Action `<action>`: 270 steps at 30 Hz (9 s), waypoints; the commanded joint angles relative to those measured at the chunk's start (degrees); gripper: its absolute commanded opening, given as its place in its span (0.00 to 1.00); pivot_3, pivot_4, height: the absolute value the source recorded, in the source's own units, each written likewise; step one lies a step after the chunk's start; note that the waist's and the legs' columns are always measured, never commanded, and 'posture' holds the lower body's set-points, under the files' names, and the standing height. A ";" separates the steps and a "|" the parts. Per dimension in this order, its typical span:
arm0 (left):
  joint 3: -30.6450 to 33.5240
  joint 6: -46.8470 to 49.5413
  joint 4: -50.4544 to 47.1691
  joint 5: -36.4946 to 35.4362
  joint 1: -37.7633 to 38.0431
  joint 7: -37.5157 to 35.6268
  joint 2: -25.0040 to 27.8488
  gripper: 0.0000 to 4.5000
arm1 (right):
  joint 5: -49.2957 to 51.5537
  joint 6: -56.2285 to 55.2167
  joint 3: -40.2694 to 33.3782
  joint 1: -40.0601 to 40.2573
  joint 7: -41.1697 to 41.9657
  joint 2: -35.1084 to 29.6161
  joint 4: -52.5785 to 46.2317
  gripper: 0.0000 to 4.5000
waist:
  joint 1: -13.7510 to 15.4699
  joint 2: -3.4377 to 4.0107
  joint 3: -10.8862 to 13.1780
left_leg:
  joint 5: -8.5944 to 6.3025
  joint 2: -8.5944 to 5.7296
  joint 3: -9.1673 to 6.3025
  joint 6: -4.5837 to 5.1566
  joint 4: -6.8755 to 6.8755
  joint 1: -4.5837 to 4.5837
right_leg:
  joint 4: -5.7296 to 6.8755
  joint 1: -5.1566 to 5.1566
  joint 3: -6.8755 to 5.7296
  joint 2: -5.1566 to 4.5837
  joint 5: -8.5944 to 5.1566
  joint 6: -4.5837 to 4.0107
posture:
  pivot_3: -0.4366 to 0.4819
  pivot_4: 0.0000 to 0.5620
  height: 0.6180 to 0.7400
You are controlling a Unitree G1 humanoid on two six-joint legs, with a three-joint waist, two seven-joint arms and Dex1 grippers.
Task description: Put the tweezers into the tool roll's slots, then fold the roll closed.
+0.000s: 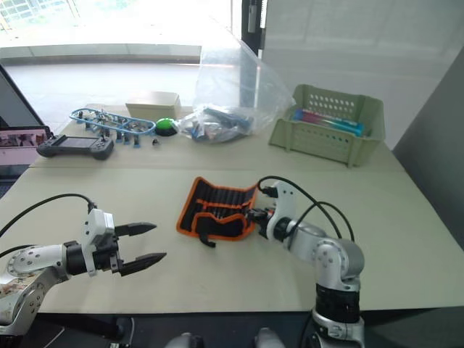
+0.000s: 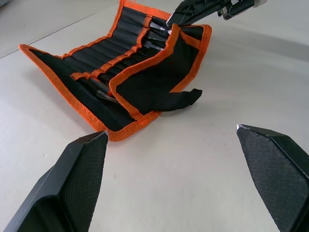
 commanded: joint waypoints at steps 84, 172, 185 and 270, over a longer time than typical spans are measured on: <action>-1.81 2.70 -2.19 -0.74 -2.58 0.25 0.04 1.00 | -4.19 -19.83 4.10 -3.49 10.88 5.71 15.28 0.30 | -0.91 -0.05 -0.02 | 0.02 0.01 -0.03 -0.03 0.21 0.23 | 0.48 0.09 0.03 0.02 -0.05 -0.05 | 0.48 0.27 1.00; -9.22 41.27 20.07 -6.51 -34.36 21.25 -20.88 0.00 | -30.79 -32.36 26.00 -1.86 21.12 0.87 18.24 0.00 | -0.62 -0.24 -0.05 | 0.04 -0.09 -0.95 -0.07 0.37 0.31 | 0.53 0.10 0.21 0.66 0.21 -0.15 | 0.48 0.27 1.00; -13.63 35.51 25.33 -1.51 -35.01 19.36 -24.93 0.00 | -25.83 -29.86 15.55 0.33 19.17 -2.15 13.05 0.00 | 0.29 -0.23 -0.05 | 0.04 -0.18 -0.95 -0.07 0.43 0.20 | 0.44 0.11 0.20 0.56 0.20 -0.13 | 0.48 0.27 1.00; -25.07 -0.10 36.97 19.38 -30.04 -0.54 -19.20 0.00 | -36.04 -58.13 20.32 -30.39 24.92 3.01 75.85 0.00 | -1.66 -0.02 -0.03 | 0.06 -0.13 -1.32 -0.09 -0.28 1.75 | 0.49 1.20 0.12 0.79 -0.21 -0.11 | 0.48 0.27 1.00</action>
